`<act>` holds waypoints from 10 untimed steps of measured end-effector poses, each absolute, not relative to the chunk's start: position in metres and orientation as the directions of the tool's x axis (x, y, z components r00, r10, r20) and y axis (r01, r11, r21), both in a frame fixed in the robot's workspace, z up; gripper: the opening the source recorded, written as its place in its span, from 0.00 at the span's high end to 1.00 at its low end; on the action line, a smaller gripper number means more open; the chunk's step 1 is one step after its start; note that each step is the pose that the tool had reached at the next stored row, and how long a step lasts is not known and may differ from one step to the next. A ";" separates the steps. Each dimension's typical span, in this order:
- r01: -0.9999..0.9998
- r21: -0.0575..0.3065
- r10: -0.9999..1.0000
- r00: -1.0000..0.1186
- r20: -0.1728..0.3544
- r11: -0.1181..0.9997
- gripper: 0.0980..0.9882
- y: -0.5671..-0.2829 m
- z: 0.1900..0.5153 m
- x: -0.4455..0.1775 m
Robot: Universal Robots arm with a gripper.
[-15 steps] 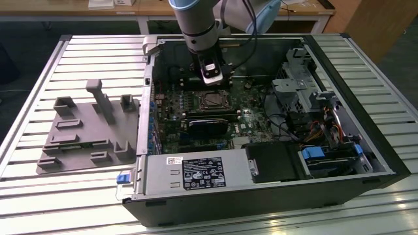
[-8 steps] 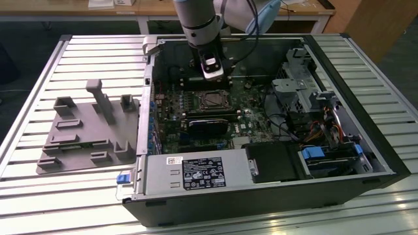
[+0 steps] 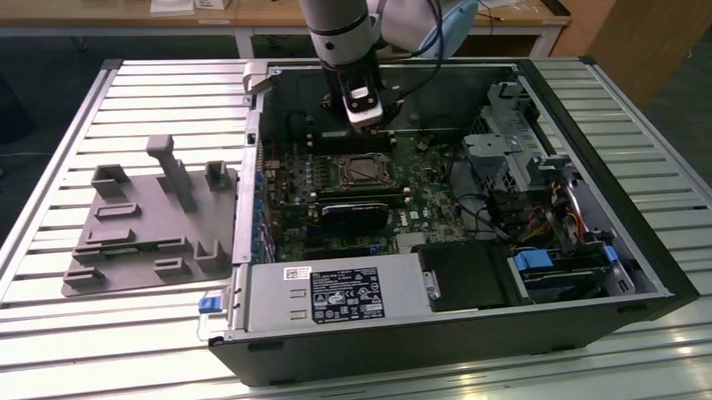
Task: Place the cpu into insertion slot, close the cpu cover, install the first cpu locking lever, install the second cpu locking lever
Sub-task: 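Install the first cpu locking lever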
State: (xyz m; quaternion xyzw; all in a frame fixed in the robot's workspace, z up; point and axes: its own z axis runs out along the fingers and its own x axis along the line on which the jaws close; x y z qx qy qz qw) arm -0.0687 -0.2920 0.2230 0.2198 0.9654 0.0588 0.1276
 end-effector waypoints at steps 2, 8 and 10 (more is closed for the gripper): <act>0.409 0.167 0.439 -0.871 -0.222 0.897 1.00 -0.292 0.223 -0.069; 0.411 0.158 0.438 -0.873 -0.215 0.898 1.00 -0.294 0.223 -0.069; 0.413 0.148 0.437 -0.876 -0.205 0.899 1.00 -0.297 0.222 -0.068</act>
